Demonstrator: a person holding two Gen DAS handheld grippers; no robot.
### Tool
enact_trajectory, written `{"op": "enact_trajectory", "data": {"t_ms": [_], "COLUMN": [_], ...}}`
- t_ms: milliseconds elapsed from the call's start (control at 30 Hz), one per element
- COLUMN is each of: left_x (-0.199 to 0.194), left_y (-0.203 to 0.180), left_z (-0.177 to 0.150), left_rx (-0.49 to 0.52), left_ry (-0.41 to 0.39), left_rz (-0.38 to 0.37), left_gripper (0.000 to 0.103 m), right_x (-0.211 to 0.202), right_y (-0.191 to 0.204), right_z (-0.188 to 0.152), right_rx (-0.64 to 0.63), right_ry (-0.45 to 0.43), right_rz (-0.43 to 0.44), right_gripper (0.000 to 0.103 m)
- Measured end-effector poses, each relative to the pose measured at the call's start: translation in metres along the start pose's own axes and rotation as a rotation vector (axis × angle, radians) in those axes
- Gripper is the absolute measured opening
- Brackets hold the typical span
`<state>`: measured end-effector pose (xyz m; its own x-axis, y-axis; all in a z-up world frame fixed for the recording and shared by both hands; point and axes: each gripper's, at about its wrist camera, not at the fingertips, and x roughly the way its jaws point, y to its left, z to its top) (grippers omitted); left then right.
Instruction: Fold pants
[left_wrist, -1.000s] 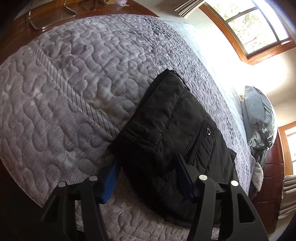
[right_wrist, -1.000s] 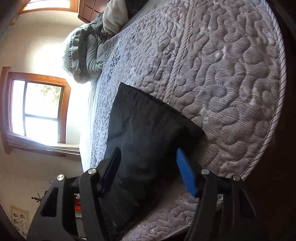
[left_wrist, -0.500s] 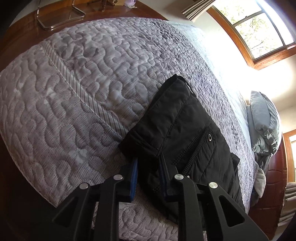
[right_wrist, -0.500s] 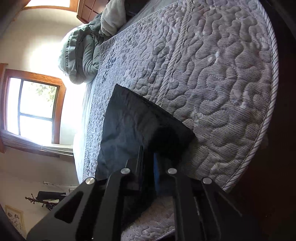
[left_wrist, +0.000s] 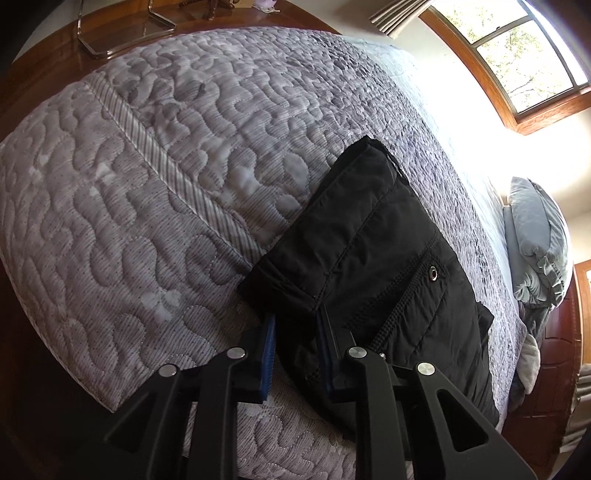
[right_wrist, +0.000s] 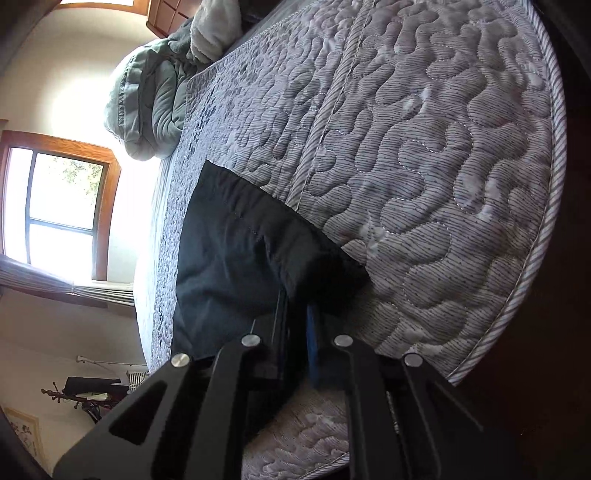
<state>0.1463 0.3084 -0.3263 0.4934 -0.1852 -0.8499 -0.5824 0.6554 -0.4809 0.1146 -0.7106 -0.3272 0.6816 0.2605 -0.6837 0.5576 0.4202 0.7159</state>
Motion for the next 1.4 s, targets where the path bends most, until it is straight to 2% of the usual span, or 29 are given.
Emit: {"op": "enact_trajectory", "data": {"t_ms": [33, 67, 100, 133, 167, 200, 267, 300, 367, 433, 467, 633, 867, 1033, 1167, 1400], "left_x": [0.000, -0.001, -0.004, -0.007, -0.014, -0.022, -0.037, -0.044, -0.054, -0.056, -0.054, -0.028, 0.006, 0.015, 0.021, 0.029], "left_y": [-0.002, -0.003, -0.004, -0.004, -0.004, -0.005, -0.007, -0.008, -0.012, -0.020, -0.025, -0.043, -0.033, -0.033, -0.039, -0.051], "left_z": [-0.001, -0.001, -0.002, -0.003, -0.004, -0.006, -0.009, -0.011, -0.013, -0.013, -0.013, -0.015, -0.016, -0.023, -0.027, -0.029], "left_rx": [0.014, 0.027, 0.036, 0.046, 0.059, 0.074, 0.104, 0.111, 0.121, 0.134, 0.148, 0.155, 0.072, 0.068, 0.081, 0.087], "left_ry": [0.000, 0.004, 0.004, 0.004, -0.011, -0.036, -0.070, -0.089, -0.123, -0.132, -0.126, -0.073, 0.004, 0.006, 0.009, 0.001], "left_rz": [0.007, 0.017, 0.026, 0.042, 0.060, 0.070, 0.074, 0.065, 0.027, -0.037, -0.060, -0.111, -0.060, -0.055, -0.029, -0.002], "left_gripper": [0.022, 0.028, 0.039, 0.048, 0.064, 0.073, 0.081, 0.087, 0.093, 0.095, 0.095, 0.096, 0.097, 0.097, 0.097, 0.099], "right_x": [-0.001, -0.001, -0.004, -0.008, -0.014, -0.023, -0.038, -0.044, -0.051, -0.050, -0.047, -0.023, -0.002, 0.004, 0.005, 0.012], "right_y": [0.000, -0.001, -0.003, -0.005, -0.007, -0.010, -0.020, -0.025, -0.033, -0.038, -0.040, -0.042, -0.039, -0.027, -0.036, -0.031], "right_z": [0.000, 0.001, 0.002, 0.002, 0.003, 0.003, 0.002, 0.002, 0.000, -0.001, -0.003, -0.007, -0.001, 0.006, 0.000, 0.001], "right_rx": [0.002, 0.005, 0.009, 0.014, 0.019, 0.027, 0.061, 0.079, 0.097, 0.105, 0.111, 0.132, 0.144, 0.100, 0.094, 0.078], "right_ry": [0.002, 0.006, 0.008, 0.004, -0.013, -0.035, -0.067, -0.074, -0.086, -0.082, -0.074, -0.041, -0.043, -0.023, -0.042, -0.071], "right_rz": [0.011, 0.030, 0.050, 0.069, 0.080, 0.089, 0.127, 0.142, 0.163, 0.177, 0.183, 0.202, 0.231, 0.256, 0.269, 0.302], "right_gripper": [0.008, 0.013, 0.013, 0.022, 0.034, 0.040, 0.041, 0.049, 0.057, 0.058, 0.063, 0.067, 0.070, 0.070, 0.062, 0.069]}}
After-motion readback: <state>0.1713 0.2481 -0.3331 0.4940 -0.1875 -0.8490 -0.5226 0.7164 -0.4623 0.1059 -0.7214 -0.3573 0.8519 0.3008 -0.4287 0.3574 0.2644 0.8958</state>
